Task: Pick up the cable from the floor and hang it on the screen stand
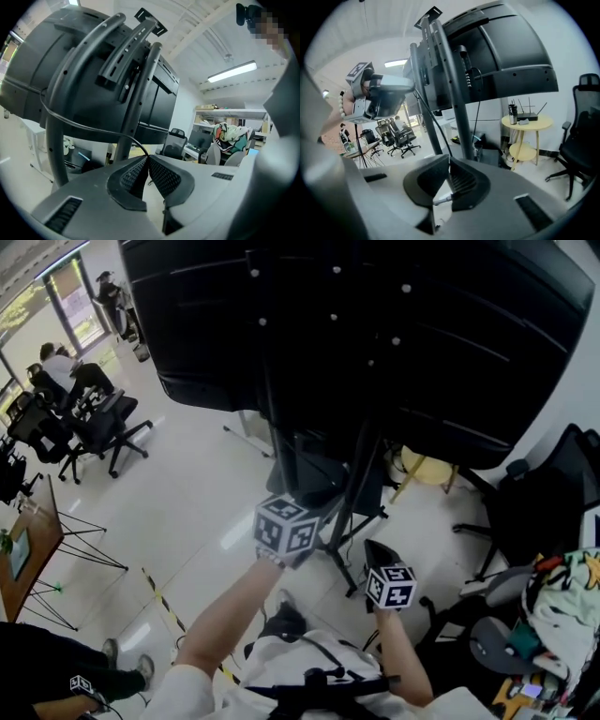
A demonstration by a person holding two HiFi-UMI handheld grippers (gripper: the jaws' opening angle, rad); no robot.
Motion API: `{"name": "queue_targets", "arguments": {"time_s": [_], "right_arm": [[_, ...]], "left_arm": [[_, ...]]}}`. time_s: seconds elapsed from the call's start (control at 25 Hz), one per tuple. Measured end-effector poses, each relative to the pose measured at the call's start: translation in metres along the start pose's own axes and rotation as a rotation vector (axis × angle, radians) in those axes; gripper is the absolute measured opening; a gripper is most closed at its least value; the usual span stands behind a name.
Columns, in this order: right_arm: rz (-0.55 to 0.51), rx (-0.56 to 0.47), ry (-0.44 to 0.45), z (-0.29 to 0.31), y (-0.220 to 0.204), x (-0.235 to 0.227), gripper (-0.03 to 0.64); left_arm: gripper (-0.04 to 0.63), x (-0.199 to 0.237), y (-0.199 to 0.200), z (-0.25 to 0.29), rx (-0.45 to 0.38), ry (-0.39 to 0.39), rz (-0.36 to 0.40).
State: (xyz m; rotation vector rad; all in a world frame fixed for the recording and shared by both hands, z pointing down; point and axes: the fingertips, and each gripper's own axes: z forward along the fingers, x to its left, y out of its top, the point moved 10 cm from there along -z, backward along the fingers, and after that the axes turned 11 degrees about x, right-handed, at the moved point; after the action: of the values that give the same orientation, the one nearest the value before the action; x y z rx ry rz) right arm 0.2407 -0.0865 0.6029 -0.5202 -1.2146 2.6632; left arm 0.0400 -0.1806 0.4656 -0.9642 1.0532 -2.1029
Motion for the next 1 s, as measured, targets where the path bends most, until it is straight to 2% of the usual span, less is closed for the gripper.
{"name": "queue_targets", "arguments": {"time_s": [0.12, 0.2, 0.32, 0.4, 0.52, 0.64, 0.8, 1.0], "right_arm": [[0.038, 0.013, -0.034, -0.010, -0.010, -0.014, 0.028], [0.063, 0.016, -0.058, -0.017, -0.017, -0.022, 0.028], [0.097, 0.014, -0.078, -0.021, -0.024, -0.030, 0.028], [0.103, 0.016, -0.080, -0.020, -0.026, -0.031, 0.028], [0.097, 0.020, -0.073, -0.014, -0.025, -0.029, 0.028], [0.070, 0.030, -0.045, 0.001, -0.021, -0.022, 0.029], [0.009, 0.057, 0.013, 0.031, -0.004, -0.004, 0.094], [-0.062, 0.044, 0.073, 0.054, 0.020, 0.030, 0.109]], "left_arm": [[0.014, 0.002, 0.003, 0.015, -0.028, -0.036, -0.029], [0.014, -0.002, 0.024, 0.009, -0.103, -0.078, -0.025], [0.014, -0.012, 0.073, -0.022, -0.264, -0.153, 0.001], [0.014, -0.020, 0.102, -0.044, -0.311, -0.171, 0.034], [0.014, -0.025, 0.125, -0.066, -0.322, -0.176, 0.048], [0.014, -0.021, 0.134, -0.082, -0.331, -0.145, 0.057], [0.014, -0.017, 0.152, -0.104, -0.352, -0.120, 0.080], [0.014, -0.011, 0.172, -0.132, -0.359, -0.094, 0.101]]}}
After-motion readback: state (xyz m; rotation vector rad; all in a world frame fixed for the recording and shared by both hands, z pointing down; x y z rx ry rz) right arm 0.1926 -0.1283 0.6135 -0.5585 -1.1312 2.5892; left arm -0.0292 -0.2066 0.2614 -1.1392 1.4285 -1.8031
